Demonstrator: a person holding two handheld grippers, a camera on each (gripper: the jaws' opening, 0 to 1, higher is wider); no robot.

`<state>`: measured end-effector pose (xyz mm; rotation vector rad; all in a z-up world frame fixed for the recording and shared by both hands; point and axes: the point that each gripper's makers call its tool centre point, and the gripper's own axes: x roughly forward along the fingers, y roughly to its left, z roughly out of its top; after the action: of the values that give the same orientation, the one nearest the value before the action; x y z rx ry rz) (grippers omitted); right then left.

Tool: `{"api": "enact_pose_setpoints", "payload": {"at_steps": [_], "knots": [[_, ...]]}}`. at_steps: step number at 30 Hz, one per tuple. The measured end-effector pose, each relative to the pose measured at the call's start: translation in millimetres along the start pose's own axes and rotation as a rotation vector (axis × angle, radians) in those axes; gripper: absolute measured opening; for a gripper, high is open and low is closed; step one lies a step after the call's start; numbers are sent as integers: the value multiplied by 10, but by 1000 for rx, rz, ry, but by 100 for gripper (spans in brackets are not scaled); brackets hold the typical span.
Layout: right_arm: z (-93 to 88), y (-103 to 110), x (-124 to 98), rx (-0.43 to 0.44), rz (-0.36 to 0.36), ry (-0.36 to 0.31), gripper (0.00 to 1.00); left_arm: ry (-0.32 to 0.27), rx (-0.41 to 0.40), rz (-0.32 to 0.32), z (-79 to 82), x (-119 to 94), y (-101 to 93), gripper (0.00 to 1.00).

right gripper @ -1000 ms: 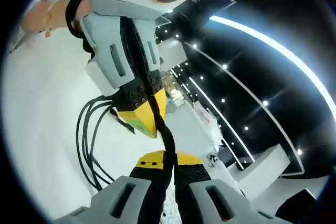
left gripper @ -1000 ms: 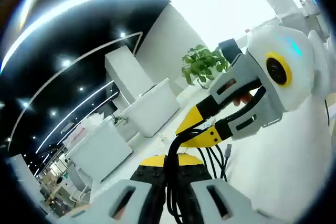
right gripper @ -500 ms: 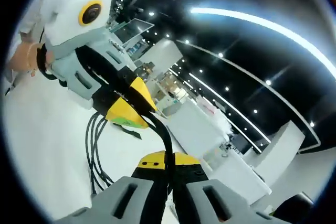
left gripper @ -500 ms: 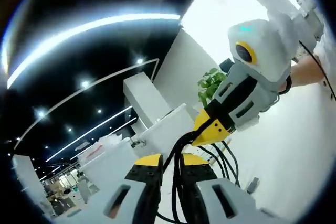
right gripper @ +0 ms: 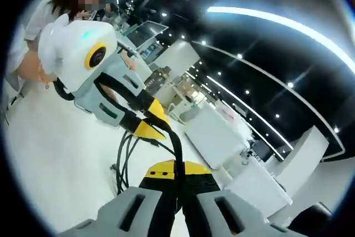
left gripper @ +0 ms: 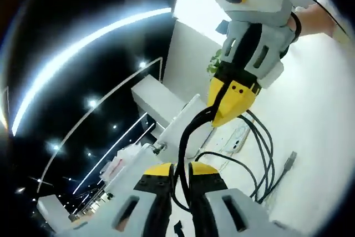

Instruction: Coil the Type-C to USB data cable on the desktop and secure it with Velcro straps.

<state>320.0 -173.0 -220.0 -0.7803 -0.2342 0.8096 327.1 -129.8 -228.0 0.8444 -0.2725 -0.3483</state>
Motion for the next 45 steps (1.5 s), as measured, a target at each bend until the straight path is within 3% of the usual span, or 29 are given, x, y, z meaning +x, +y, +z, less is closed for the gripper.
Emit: {"api": "enact_pose_setpoints", "payload": {"at_steps": [3, 6, 8, 10, 11, 13, 15, 17, 19, 21, 23, 27, 30, 33, 34, 37, 39, 41, 45], "knots": [[-30, -2, 50, 24, 6, -17, 2, 11, 15, -12, -24, -19, 15, 5], [-25, 72, 76, 130, 37, -65, 4, 15, -12, -18, -25, -58, 59, 4], [14, 100, 66, 274, 72, -103, 9, 23, -15, -16, -44, -71, 65, 4], [73, 67, -13, 538, 143, -158, 14, 23, -28, -16, -49, -109, 92, 4], [83, 42, -40, 605, 162, -174, 16, 21, -38, -16, -46, -124, 103, 4], [110, -110, -139, 782, 187, -254, 16, 14, -62, -21, -35, -166, 141, 4], [80, -312, -212, 883, 176, -320, 16, 11, -71, -24, -35, -194, 172, 4], [-50, -419, -217, 865, 164, -320, 16, 5, -70, -37, -17, -219, 175, 4], [-265, -337, -91, 816, 181, -245, 18, -9, -57, -50, 26, -238, 163, 4], [-309, -174, -35, 808, 254, -245, 20, -20, -46, -64, 67, -258, 148, 4], [-379, -37, 39, 762, 280, -223, 22, -26, -37, -75, 92, -273, 136, 4], [-339, 255, 163, 720, 390, -216, 24, -43, -27, -107, 149, -299, 96, 4], [-358, 369, 304, 595, 382, -179, 21, -51, -14, -132, 177, -302, 48, 4], [-311, 373, 384, 545, 366, -200, 3, -56, -11, -151, 190, -304, 14, 4], [-291, 359, 381, 506, 374, -200, 2, -52, -13, -155, 184, -306, 8, 4], [-179, 252, 299, 535, 361, -222, 1, -42, -21, -165, 143, -327, 0, 4], [-149, 163, 264, 529, 327, -226, 1, -45, -33, -167, 126, -342, -15, 5], [-84, 178, 213, 504, 338, -239, 1, -52, -39, -162, 134, -331, -33, 6], [-7, 153, 129, 439, 340, -254, 1, -44, 25, -132, 134, -304, -21, 8]]}}
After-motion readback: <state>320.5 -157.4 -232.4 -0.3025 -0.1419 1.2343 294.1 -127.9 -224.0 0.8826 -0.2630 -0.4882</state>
